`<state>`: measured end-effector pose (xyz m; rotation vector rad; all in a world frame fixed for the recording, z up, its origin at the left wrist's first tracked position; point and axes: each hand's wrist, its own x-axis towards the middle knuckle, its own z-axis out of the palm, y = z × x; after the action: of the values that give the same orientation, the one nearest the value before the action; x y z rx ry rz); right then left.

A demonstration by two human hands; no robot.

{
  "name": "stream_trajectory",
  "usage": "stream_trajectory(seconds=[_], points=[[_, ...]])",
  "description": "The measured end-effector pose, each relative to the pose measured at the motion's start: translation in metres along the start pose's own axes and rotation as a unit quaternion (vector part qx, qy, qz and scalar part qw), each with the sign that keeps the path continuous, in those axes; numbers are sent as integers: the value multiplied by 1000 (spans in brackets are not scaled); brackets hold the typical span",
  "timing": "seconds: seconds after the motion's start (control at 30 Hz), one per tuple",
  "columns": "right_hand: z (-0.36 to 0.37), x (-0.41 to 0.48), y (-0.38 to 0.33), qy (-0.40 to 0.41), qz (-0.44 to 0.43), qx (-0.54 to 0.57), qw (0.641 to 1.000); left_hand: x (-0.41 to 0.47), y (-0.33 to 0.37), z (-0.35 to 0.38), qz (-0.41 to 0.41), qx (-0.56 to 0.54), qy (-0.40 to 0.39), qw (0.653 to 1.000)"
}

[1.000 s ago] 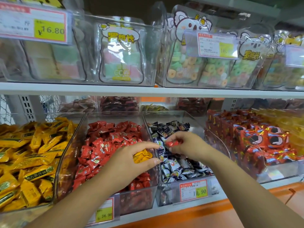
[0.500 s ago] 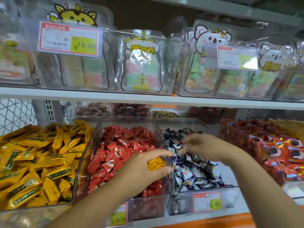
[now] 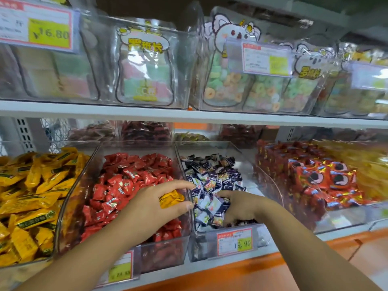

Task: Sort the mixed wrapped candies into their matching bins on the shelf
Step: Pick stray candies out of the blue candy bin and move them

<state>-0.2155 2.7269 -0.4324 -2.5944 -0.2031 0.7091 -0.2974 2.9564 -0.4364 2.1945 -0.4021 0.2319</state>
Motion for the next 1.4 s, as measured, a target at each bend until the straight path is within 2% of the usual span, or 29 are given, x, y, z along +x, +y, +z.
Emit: stream_trajectory(seconds=[0.2, 0.33, 0.47, 0.53, 0.6, 0.67, 0.7, 0.77, 0.83, 0.87, 1.13, 1.3, 1.4], points=[[-16, -5, 8, 55, -7, 173, 983, 1, 1, 0, -6, -5, 0, 1000], [-34, -4, -10, 102, -35, 348, 931, 3, 0, 0, -5, 4, -6, 1000], [-35, 18, -33, 174, -104, 385, 900, 3, 0, 1, -3, 0, 2, 1000], [-37, 16, -36, 185, -134, 366, 902, 3, 1, 1, -1, -7, 5, 1000], [-43, 4, -32, 196, -139, 281, 929, 2, 2, 1, 2, -8, 6, 1000], [-53, -5, -14, 213, -102, 163, 958, 2, 1, 1, 2, -7, 6, 1000], [-55, -9, -6, 200, -72, 91, 973, 2, 1, 0, 1, -10, 7, 1000], [-50, -14, 3, 116, -18, -62, 991, 2, -1, 0, 0, -15, 6, 1000], [-36, -11, 5, 61, 0, -183, 981, 3, -2, 1, 3, -14, 7, 1000], [-28, -7, 5, 56, 0, -205, 977, 3, -2, 1, 6, -11, 9, 1000], [-3, 16, 24, 118, -36, -90, 988, 2, 1, 2, -1, 1, 12, 1000], [-14, 6, 27, 88, -64, 100, 989, 2, -2, 1, 2, 1, 16, 1000], [-31, -5, 23, 123, -94, 186, 970, 3, 0, 1, 3, -1, 12, 1000]])
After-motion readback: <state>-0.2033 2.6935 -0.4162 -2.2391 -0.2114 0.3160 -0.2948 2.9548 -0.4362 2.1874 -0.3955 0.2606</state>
